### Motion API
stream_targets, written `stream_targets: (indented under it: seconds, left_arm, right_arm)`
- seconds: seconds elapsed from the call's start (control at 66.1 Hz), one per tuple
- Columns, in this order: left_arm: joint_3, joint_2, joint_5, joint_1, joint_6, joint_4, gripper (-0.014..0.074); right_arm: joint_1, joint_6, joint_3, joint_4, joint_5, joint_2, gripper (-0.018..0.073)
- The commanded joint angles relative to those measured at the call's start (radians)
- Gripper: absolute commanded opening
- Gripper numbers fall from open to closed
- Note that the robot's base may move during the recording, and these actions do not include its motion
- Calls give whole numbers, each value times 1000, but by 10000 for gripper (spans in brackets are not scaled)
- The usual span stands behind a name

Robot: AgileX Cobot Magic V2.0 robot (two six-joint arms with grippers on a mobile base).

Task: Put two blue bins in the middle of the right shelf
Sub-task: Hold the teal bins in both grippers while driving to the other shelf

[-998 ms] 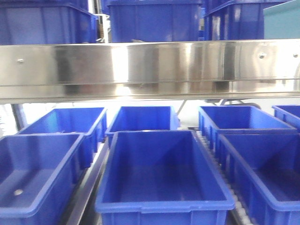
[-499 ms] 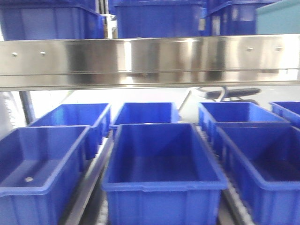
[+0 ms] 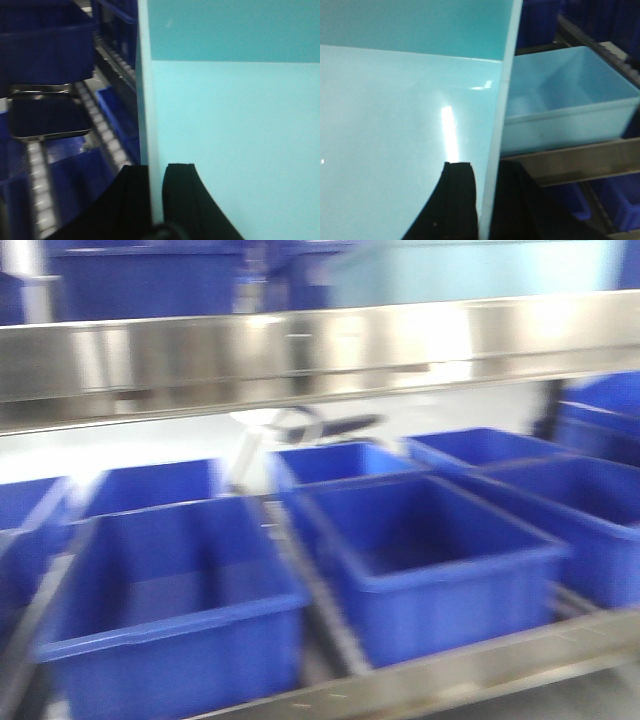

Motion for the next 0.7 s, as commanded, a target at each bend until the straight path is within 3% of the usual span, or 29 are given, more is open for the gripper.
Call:
stream_targets:
  seconds: [0.0, 0.68]
  left_arm:
    - [-15, -5, -67, -6, 8, -10, -111]
    - [-15, -5, -67, -6, 8, -10, -111]
  right_arm:
    - [5, -19, -11, 19, -47, -11, -165]
    - [5, -19, -11, 19, -47, -11, -165]
